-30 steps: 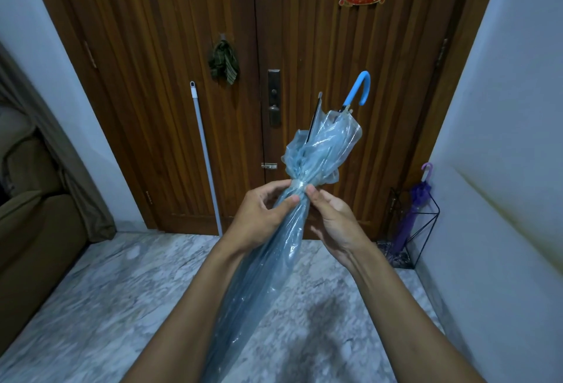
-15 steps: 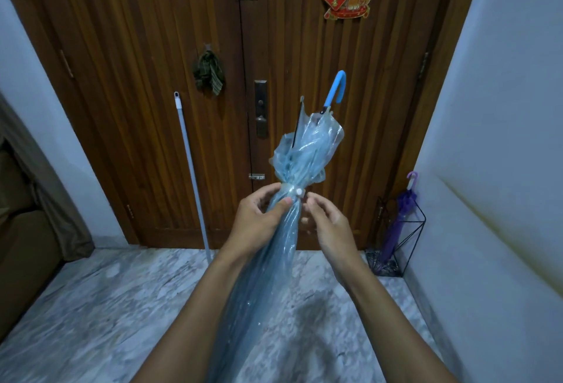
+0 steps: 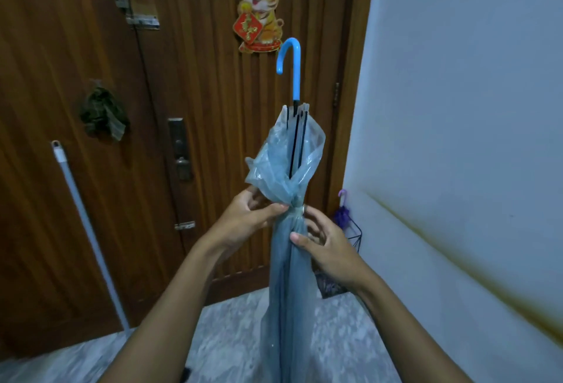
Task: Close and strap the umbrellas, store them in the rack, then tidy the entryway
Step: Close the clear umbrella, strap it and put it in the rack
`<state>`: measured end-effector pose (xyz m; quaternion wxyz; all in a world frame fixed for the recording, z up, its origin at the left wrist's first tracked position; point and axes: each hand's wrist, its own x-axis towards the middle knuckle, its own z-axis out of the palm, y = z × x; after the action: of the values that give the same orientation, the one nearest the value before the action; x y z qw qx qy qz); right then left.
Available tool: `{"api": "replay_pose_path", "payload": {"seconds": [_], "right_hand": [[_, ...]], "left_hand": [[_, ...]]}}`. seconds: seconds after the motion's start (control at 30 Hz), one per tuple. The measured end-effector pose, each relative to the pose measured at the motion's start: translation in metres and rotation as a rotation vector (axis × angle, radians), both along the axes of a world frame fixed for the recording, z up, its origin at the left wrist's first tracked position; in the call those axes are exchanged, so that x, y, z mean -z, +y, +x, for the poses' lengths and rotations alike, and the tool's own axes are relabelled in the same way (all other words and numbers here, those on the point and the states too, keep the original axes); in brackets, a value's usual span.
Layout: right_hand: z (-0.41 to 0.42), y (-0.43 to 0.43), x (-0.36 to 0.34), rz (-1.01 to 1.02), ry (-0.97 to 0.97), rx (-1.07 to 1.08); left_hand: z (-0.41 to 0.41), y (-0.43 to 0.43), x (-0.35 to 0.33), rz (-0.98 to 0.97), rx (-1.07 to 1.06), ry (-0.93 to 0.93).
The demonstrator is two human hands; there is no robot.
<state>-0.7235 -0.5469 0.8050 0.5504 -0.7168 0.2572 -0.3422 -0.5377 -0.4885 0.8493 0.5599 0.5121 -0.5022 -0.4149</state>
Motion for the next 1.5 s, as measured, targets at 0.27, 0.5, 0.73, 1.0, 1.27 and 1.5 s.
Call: {"api": "replay_pose_path", "payload": {"seconds": [0.27,0.5,0.73,1.0,1.27,1.5], "right_hand": [[-0.023,-0.104,0.012,-0.031,0.014,0.272],[-0.048,-0.241,0.04,-0.122,0.122,0.365],[-0.063,-0.386,0.064,0.016,0.143,0.266],[-0.029,-0.529,0.085,0.128,0.224,0.203],[0.017,-0.661,0.084,-0.082,0.338,0.346],[0.023,-0.732,0.128,-0.034,0.416,0.493]], "left_hand": [[-0.041,-0.119,0.006,-0.063,-0.065,0.033],[-0.079,-0.267,0.038,-0.012,-0.052,-0.045],[-0.071,-0.396,0.03,0.102,0.047,-0.164],[-0.049,-0.54,0.059,0.152,0.032,-0.16],[-0.009,-0.694,0.106,0.182,-0.048,-0.178],[0.013,-0.762,0.129,0.234,0.135,-0.317]]}}
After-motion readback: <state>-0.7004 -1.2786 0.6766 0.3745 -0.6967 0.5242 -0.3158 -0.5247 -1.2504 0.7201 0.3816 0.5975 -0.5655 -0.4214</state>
